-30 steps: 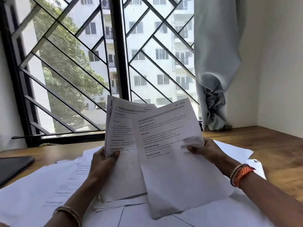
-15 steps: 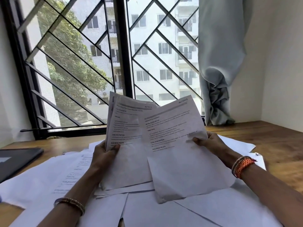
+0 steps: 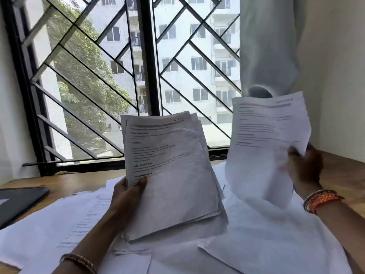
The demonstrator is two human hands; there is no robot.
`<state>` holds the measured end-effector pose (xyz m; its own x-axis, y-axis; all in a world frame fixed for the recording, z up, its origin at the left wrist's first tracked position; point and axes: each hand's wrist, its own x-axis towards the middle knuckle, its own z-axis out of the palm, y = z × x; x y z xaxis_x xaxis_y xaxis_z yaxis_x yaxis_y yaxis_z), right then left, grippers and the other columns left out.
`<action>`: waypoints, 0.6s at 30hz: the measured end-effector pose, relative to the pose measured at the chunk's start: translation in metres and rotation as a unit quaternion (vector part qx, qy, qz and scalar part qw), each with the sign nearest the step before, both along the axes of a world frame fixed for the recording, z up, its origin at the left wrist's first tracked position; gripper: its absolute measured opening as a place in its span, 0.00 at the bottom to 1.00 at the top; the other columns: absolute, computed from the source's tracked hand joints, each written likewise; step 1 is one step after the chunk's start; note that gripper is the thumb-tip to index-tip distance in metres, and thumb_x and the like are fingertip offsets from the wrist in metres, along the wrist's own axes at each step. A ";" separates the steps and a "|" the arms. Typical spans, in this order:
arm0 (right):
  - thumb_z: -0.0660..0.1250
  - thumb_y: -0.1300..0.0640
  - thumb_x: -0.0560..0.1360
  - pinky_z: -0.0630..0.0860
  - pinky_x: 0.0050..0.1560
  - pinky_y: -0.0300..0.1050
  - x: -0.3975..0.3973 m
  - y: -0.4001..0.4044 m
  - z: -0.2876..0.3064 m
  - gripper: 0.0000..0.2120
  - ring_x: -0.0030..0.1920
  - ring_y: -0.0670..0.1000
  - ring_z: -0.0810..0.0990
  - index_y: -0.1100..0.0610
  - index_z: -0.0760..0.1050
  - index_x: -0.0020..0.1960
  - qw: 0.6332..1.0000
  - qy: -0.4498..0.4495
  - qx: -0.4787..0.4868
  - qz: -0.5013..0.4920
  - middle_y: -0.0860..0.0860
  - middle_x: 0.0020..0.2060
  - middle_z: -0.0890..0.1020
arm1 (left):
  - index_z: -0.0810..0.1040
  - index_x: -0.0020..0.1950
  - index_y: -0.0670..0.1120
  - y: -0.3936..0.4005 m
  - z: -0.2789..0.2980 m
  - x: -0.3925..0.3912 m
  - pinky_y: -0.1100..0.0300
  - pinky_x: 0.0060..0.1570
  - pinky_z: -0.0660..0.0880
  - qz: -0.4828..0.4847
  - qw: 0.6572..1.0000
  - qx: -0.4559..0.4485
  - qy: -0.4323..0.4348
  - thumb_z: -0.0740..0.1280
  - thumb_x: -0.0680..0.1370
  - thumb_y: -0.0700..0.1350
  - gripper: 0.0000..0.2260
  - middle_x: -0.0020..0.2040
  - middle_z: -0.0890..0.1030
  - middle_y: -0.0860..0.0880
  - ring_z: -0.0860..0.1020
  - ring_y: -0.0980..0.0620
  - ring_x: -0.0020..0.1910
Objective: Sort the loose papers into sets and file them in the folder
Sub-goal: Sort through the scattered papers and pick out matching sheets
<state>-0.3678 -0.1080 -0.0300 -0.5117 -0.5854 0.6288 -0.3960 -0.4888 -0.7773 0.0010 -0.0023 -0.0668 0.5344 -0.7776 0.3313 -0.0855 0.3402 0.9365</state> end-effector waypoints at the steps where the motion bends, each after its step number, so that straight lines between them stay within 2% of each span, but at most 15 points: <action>1: 0.64 0.57 0.72 0.79 0.41 0.49 0.004 0.001 0.001 0.16 0.41 0.53 0.83 0.65 0.77 0.56 0.995 -0.044 0.044 0.082 0.63 0.48 0.82 | 0.79 0.47 0.46 0.000 0.003 -0.003 0.60 0.36 0.77 -0.003 1.000 -0.009 0.012 0.68 0.77 0.39 0.02 0.41 0.83 0.48 0.80 0.50 0.37; 2: 0.67 0.60 0.74 0.79 0.33 0.42 0.013 0.005 -0.001 0.13 0.34 0.45 0.82 0.65 0.76 0.57 0.979 -0.066 0.090 0.170 0.60 0.47 0.82 | 0.79 0.46 0.46 0.000 0.006 -0.005 0.61 0.32 0.77 -0.008 0.999 -0.021 0.023 0.68 0.76 0.40 0.02 0.37 0.83 0.50 0.80 0.52 0.34; 3: 0.67 0.63 0.76 0.76 0.27 0.37 0.026 0.009 -0.005 0.09 0.29 0.41 0.80 0.64 0.76 0.56 0.957 -0.067 0.135 0.246 0.56 0.43 0.82 | 0.79 0.45 0.46 0.000 0.008 -0.008 0.62 0.30 0.77 -0.016 0.999 -0.027 0.033 0.68 0.76 0.40 0.01 0.33 0.83 0.53 0.80 0.54 0.32; 4: 0.65 0.66 0.77 0.75 0.26 0.36 0.044 0.015 -0.008 0.05 0.26 0.40 0.79 0.63 0.77 0.52 0.932 -0.051 0.167 0.317 0.53 0.37 0.83 | 0.79 0.45 0.47 -0.001 0.009 -0.010 0.62 0.31 0.77 -0.029 0.999 -0.026 0.038 0.69 0.75 0.41 0.01 0.32 0.83 0.54 0.80 0.54 0.33; 6: 0.62 0.71 0.77 0.75 0.29 0.38 0.077 0.028 -0.010 0.12 0.27 0.42 0.79 0.59 0.80 0.41 0.887 0.003 0.187 0.423 0.47 0.29 0.83 | 0.80 0.46 0.47 -0.003 0.009 -0.015 0.58 0.38 0.77 -0.066 0.997 0.001 0.026 0.72 0.73 0.42 0.04 0.36 0.84 0.52 0.80 0.49 0.38; 7: 0.61 0.73 0.76 0.76 0.31 0.39 0.090 0.032 -0.011 0.16 0.29 0.43 0.81 0.58 0.81 0.38 0.872 0.017 0.184 0.453 0.47 0.29 0.83 | 0.80 0.48 0.46 -0.004 0.007 -0.016 0.56 0.42 0.76 -0.092 0.995 0.019 0.016 0.75 0.70 0.43 0.09 0.40 0.84 0.49 0.80 0.47 0.42; 10: 0.59 0.76 0.74 0.78 0.32 0.38 0.108 0.037 -0.014 0.15 0.32 0.46 0.82 0.60 0.80 0.43 0.858 0.008 0.179 0.482 0.49 0.32 0.84 | 0.80 0.54 0.44 -0.007 -0.002 -0.016 0.55 0.45 0.77 -0.153 0.987 0.056 0.006 0.71 0.63 0.46 0.20 0.47 0.84 0.46 0.81 0.45 0.46; 14: 0.58 0.73 0.77 0.75 0.28 0.35 0.108 0.042 -0.018 0.14 0.28 0.43 0.80 0.60 0.77 0.41 0.847 -0.029 0.176 0.500 0.47 0.28 0.82 | 0.79 0.56 0.41 -0.006 -0.007 -0.020 0.55 0.44 0.81 -0.195 0.979 0.060 0.015 0.70 0.65 0.44 0.21 0.49 0.84 0.43 0.83 0.47 0.45; 18: 0.57 0.69 0.79 0.74 0.26 0.33 0.104 0.040 -0.015 0.14 0.27 0.42 0.80 0.58 0.77 0.43 0.855 -0.056 0.181 0.483 0.45 0.27 0.82 | 0.79 0.56 0.43 0.000 -0.007 -0.026 0.54 0.44 0.81 -0.177 0.983 0.042 0.007 0.70 0.66 0.44 0.19 0.49 0.84 0.44 0.83 0.46 0.45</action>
<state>-0.2640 -0.0682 -0.0454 0.2747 -0.9147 0.2966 0.1437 -0.2659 -0.9532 -0.0254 -0.0023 -0.0737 0.2295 -0.9401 0.2522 0.0363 0.2672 0.9630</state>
